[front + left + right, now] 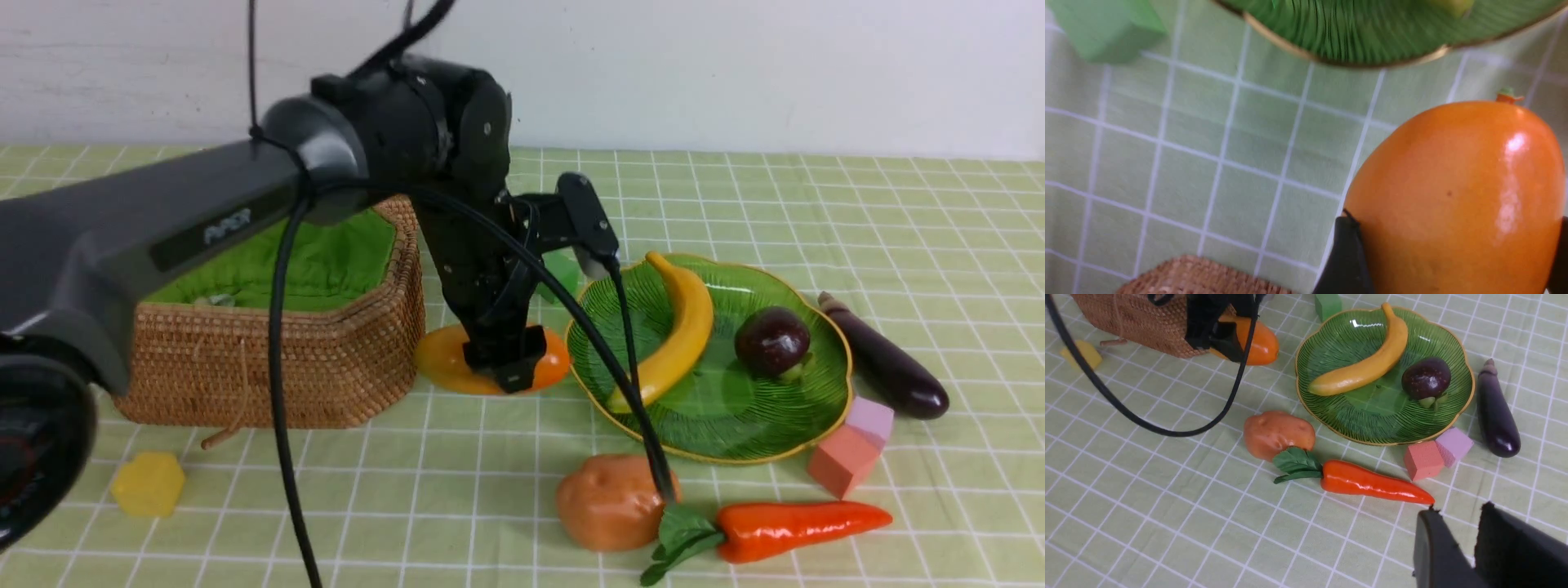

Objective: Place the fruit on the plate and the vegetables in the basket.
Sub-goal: Grab the mango with your left arm and place it on the right plate

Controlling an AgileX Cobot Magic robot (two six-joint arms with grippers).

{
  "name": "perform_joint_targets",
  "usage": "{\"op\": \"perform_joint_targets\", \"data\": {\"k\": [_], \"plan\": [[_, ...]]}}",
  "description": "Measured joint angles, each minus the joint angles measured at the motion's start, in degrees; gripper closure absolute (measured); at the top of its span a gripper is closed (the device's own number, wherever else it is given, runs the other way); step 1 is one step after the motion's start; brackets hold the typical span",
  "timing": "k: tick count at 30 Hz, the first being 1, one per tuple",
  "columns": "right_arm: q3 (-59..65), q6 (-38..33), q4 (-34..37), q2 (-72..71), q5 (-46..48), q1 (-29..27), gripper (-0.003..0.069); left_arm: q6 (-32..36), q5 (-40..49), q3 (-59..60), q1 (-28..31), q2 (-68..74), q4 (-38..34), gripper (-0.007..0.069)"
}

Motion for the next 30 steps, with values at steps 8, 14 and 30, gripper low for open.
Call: {"op": "perform_joint_targets", "data": {"k": [8,14,30], "plan": [[0.00,3.59,-6.47,0.00,-3.38,0.00,0.0489,-4.93,-13.39,0.00,-0.79,-2.19,-24.19,0.0086],[0.00,6.27,-8.31,0.00,-5.45,0.00,0.0489,-1.59,-23.19,0.00,-6.50,1.31,-29.28,0.0093],[0.00,9.26,-8.13,0.00,-3.43,0.00,0.0477,-1.03,-33.20,0.05,-10.36,7.54,-25.34,0.0075]]}}
